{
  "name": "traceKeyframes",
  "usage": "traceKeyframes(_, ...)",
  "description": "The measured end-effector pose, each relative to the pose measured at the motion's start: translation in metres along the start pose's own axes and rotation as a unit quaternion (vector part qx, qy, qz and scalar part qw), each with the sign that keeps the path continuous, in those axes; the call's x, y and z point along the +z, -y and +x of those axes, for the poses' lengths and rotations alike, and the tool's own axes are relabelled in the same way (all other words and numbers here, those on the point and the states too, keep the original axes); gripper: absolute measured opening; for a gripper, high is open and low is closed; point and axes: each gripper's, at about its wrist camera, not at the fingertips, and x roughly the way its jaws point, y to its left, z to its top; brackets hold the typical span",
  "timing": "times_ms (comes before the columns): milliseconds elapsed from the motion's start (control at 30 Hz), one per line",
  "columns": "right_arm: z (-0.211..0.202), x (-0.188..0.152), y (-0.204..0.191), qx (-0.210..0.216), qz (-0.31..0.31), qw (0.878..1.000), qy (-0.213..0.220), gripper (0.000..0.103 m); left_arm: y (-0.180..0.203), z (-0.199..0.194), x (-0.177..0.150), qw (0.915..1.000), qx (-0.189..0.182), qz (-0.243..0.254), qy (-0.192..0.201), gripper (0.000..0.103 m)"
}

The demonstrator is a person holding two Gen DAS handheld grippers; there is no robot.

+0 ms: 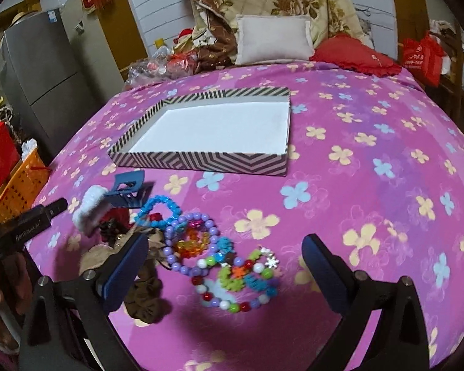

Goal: Organize jewelry

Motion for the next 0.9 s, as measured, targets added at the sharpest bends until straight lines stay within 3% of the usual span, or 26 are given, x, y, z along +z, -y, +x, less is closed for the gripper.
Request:
traceKeyframes(67, -0.005, 0.0, -0.006, -0.026, -0.006, 1.0, 0.004, 0.101, 0.004, -0.005, -0.002, 1.0, -0.006, 0.005, 0.005, 0.067)
traceKeyframes(300, -0.011, 0.001, -0.013, -0.026, -0.011, 1.0, 0.003, 0.101, 0.019, -0.016, -0.006, 0.9993, -0.033, 0.016, 0.009, 0.067)
traceKeyframes(633, -0.009, -0.006, -0.021, -0.028, -0.018, 0.999, 0.017, 0.101, 0.028, -0.016, -0.011, 0.9992, -0.027, 0.028, -0.004, 0.066)
traceKeyframes(900, -0.002, -0.007, -0.022, -0.024, -0.016, 1.0, 0.003, 0.101, 0.027, -0.012, -0.013, 0.9993, -0.025, 0.025, -0.011, 0.066)
